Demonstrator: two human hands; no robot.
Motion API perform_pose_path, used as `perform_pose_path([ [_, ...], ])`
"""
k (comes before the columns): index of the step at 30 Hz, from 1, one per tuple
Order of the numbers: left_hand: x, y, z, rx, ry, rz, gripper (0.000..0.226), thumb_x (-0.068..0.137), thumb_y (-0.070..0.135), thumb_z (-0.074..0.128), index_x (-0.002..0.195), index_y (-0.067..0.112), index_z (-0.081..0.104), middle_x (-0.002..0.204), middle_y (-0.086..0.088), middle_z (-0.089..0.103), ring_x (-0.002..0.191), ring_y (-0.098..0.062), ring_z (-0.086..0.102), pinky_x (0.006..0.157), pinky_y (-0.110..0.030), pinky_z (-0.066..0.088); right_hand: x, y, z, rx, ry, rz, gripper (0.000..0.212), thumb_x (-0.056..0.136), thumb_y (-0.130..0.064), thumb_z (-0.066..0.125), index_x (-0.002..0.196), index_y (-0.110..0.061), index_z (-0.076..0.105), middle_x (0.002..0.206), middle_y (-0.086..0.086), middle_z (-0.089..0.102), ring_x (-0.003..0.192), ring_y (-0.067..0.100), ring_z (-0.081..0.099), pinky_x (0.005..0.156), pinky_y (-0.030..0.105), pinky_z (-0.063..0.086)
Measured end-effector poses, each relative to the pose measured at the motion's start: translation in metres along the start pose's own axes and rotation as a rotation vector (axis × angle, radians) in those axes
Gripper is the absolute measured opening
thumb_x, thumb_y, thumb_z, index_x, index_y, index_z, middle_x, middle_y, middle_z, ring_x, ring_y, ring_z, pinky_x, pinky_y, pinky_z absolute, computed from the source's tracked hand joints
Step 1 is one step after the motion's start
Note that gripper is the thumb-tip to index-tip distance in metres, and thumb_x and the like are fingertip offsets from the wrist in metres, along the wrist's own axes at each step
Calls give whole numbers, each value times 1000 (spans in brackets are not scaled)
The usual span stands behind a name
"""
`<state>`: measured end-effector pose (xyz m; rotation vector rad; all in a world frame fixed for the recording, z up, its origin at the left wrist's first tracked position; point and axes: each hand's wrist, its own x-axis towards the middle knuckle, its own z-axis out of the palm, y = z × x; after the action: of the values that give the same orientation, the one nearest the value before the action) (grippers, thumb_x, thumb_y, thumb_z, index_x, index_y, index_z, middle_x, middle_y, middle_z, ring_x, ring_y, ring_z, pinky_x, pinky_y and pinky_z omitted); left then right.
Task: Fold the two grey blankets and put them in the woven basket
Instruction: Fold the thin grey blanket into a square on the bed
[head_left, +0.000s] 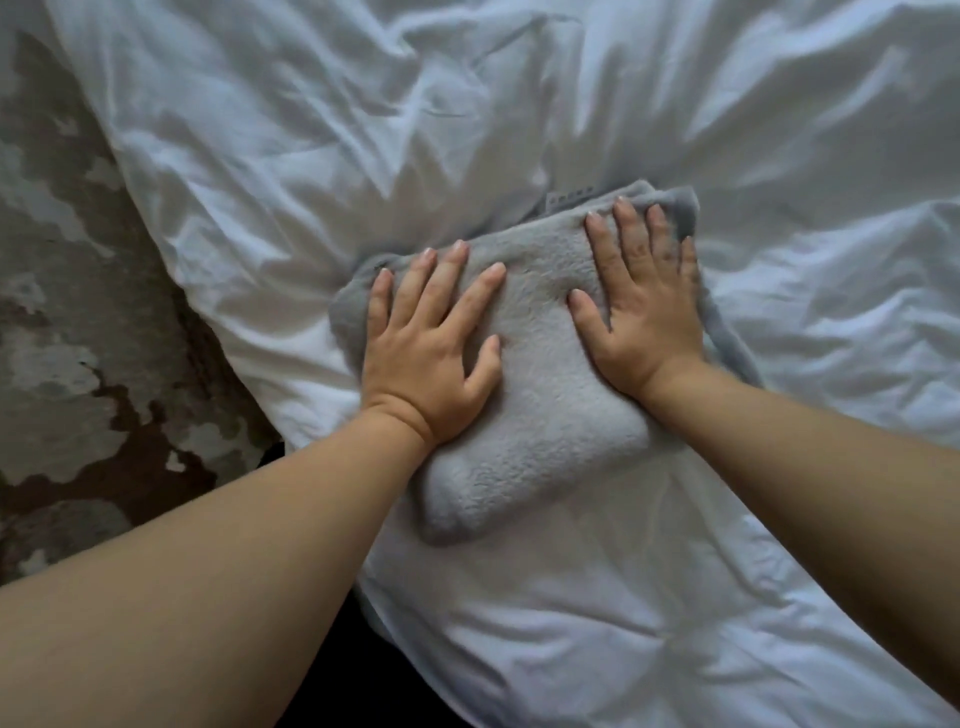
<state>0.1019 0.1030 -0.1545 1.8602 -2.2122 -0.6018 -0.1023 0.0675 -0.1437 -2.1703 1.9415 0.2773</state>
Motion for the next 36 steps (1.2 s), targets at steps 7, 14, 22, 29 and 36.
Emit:
perform_pose_path([
  [7, 8, -14, 40, -15, 176, 40, 61, 79, 41, 41, 136, 21, 53, 143, -13, 48, 132, -25, 31, 112, -42, 11, 17, -1, 29, 23, 147, -17, 73, 84, -50, 31, 147, -14, 34, 155, 16, 28, 143, 40, 20, 115, 57, 9],
  [14, 8, -24, 67, -10, 248, 86, 57, 82, 43, 37, 135, 24, 45, 140, -13, 48, 130, -26, 33, 113, -40, 8, 25, 3, 57, 22, 282, -62, 71, 85, -48, 32, 142, -7, 41, 147, 23, 38, 137, 45, 29, 110, 64, 18],
  [22, 8, -22, 69, -37, 248, 65, 59, 81, 43, 39, 136, 25, 50, 141, -11, 49, 131, -25, 34, 113, -40, 9, 26, 2, 57, 26, 270, -37, 72, 85, -48, 31, 143, -7, 41, 148, 21, 37, 138, 43, 30, 111, 60, 19],
  [29, 13, 10, -11, 75, -183, -32, 59, 85, 35, 45, 144, 31, 39, 151, -11, 33, 139, -30, 28, 115, -51, 9, -3, -10, -12, 36, 56, 58, 75, 83, -55, 26, 150, -20, 30, 158, 8, 22, 147, 31, 15, 116, 51, -1],
  [36, 50, 90, -48, 126, -227, 251, 60, 86, 27, 49, 144, 23, 33, 159, -14, 12, 147, -35, 3, 114, -56, -5, -72, -43, -46, 153, 259, 369, 58, 87, -36, 37, 133, -7, 56, 141, 20, 49, 130, 42, 45, 106, 63, 25],
])
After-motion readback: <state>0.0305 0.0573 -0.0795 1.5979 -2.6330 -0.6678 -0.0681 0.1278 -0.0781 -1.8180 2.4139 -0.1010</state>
